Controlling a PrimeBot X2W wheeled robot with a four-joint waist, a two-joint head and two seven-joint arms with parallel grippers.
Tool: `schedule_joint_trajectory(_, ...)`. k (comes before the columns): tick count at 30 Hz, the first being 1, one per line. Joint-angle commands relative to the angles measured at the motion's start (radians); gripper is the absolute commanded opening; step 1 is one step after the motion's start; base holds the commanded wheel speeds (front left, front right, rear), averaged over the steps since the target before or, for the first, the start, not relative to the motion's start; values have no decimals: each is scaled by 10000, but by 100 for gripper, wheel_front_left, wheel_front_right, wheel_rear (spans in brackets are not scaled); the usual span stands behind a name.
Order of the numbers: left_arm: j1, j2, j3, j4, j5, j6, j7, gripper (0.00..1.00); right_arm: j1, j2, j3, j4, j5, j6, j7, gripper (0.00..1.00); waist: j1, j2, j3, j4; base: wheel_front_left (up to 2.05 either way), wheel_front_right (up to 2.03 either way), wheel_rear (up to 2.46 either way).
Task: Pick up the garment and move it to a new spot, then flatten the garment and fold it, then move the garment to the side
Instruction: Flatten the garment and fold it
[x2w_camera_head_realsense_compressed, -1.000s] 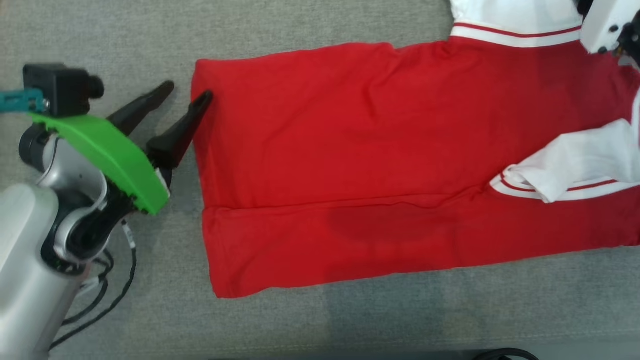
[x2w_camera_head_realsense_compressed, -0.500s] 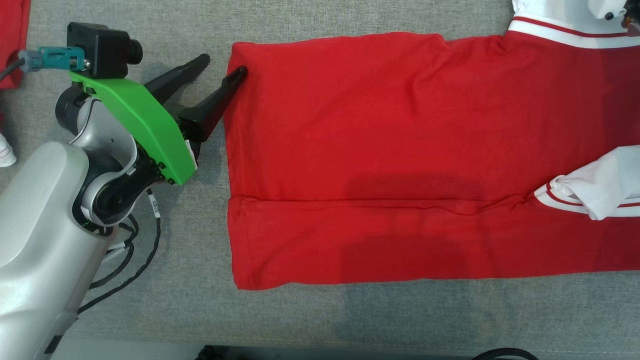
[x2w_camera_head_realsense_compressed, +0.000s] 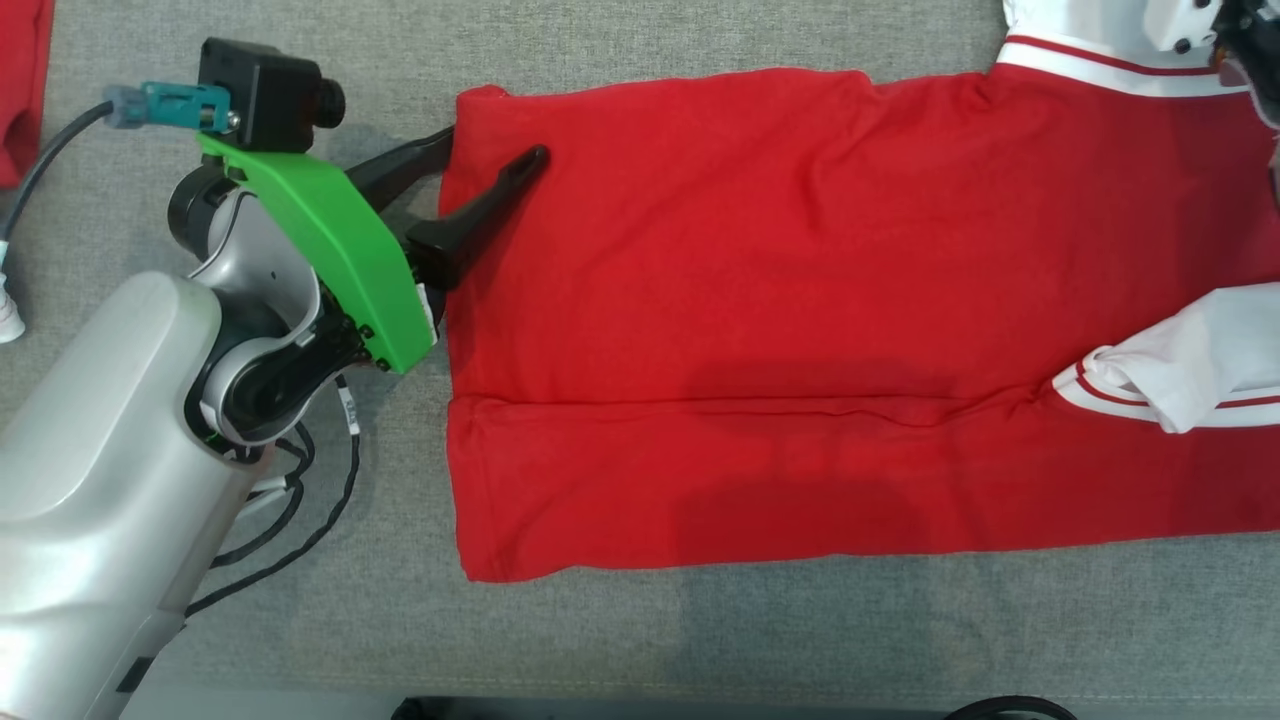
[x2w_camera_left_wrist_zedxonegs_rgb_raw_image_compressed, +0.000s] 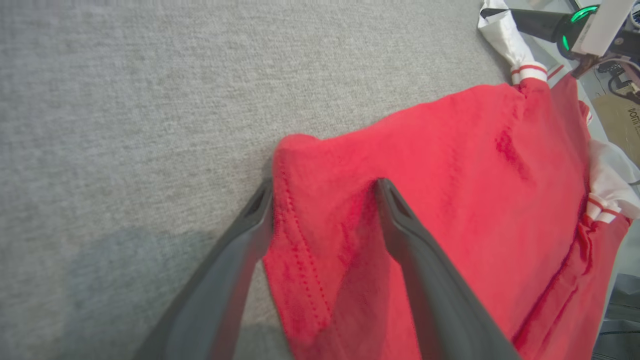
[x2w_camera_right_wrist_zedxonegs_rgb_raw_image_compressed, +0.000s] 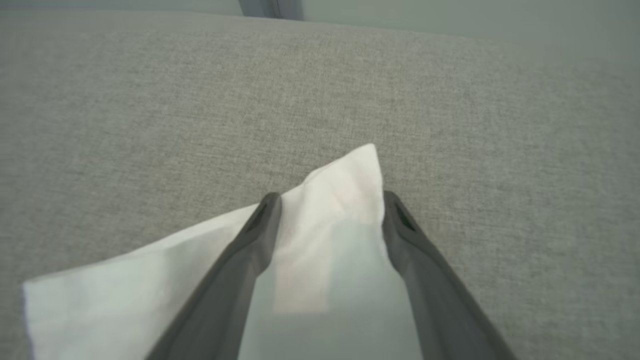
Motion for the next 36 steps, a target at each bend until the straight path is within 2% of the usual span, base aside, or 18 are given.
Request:
schedule_joint_trajectory(1, -149, -108, -127, 171, 66, -34, -16, 87, 259, 112, 155, 94, 135, 3, 0, 100, -1, 0, -15, -23, 0, 0, 0)
schedule_joint_trajectory(2, -201, -145, -142, 245, 80, -42, -80, 22, 249, 128, 203, 80, 182, 3, -54, 0, -1, 0, -23, -37, 0, 0, 0)
schedule_joint_trajectory(3, -261, -147, -190, 296, 118, -52, -113, 0, 229, 153, 237, 47, 270, 3, -117, 0, -1, 0, -29, -52, 0, 0, 0)
schedule_joint_trajectory(7, -351, -30, -181, 261, 131, -69, -522, 0, 113, 68, 187, -90, 522, -1, -443, 0, -1, 0, -146, -144, 0, 0, 0)
schedule_joint_trajectory(13, 513, 680, 170, -159, 355, -50, -1639, 0, 616, -263, -20, -1122, 1715, -2, -1381, 0, -1, 0, -757, -524, 0, 0, 0)
schedule_joint_trajectory(20, 1934, 1194, 386, -908, 533, 573, -2422, 0, 2670, -1258, -697, -3375, 3168, -2, -1946, 0, -1, 0, -1721, -893, 0, 0, 0)
schedule_joint_trajectory(23, 2401, 1374, 451, -1282, 508, 797, -2589, 0, 3942, -1386, -1049, -4520, 3553, -2, -1949, 0, -1, 0, -2003, -1115, 0, 0, 0)
schedule_joint_trajectory(30, 3478, 1731, 377, -2358, 756, 942, -3161, 0, 6783, -642, -1714, -6717, 3875, 1, -2054, 0, -1, 0, -2315, -1788, 0, 0, 0)
schedule_joint_trajectory(36, 4940, 2136, 242, -2907, 939, 1185, -3788, 0, 8284, 149, -1401, -7246, 3816, 1, -2363, 0, -1, 0, -2221, -2353, 0, 0, 0)
